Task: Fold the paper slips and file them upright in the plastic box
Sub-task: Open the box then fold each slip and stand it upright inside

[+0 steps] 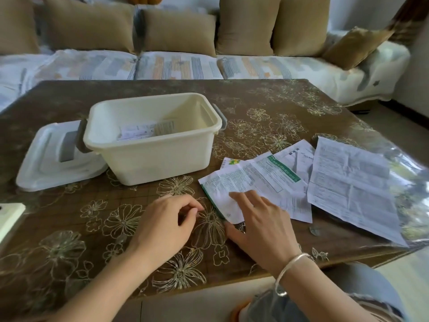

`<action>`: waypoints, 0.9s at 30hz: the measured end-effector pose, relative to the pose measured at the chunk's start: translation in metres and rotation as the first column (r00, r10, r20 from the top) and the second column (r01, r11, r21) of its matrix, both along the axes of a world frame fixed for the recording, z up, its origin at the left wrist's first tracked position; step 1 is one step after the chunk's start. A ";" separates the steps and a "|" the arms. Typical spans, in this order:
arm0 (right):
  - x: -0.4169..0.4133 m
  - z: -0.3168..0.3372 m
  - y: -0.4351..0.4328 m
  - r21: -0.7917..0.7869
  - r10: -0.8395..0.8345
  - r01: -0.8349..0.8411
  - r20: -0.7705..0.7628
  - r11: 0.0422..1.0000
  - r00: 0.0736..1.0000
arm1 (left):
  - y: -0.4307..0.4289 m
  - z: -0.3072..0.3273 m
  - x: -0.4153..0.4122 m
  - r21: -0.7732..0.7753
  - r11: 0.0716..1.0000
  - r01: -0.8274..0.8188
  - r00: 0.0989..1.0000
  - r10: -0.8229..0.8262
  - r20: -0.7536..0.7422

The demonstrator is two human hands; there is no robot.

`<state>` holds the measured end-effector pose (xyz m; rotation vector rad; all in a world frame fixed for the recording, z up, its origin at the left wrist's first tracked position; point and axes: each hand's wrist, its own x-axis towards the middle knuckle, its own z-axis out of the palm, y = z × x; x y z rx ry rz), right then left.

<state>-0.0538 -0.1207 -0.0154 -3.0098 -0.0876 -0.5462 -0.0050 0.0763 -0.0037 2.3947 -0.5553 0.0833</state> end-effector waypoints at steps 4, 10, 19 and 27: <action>0.004 -0.008 0.003 -0.033 -0.040 0.042 0.057 0.999 0.998 | 0.006 0.001 -0.001 -0.015 1.000 -0.016 1.000 0.017 0.009; -0.002 -0.003 -0.004 0.528 0.176 -0.179 0.057 0.830 0.983 | 0.026 0.001 0.004 0.029 0.999 -0.027 0.998 0.029 -0.055; -0.025 0.014 0.005 0.890 0.485 -0.185 -0.046 0.417 0.874 | 0.061 0.000 0.000 -0.193 0.980 0.048 0.992 -0.070 -0.108; -0.017 0.015 0.022 0.981 0.410 0.015 -0.096 0.195 0.907 | 0.053 -0.006 -0.026 -0.321 0.944 -0.076 0.995 0.049 -0.092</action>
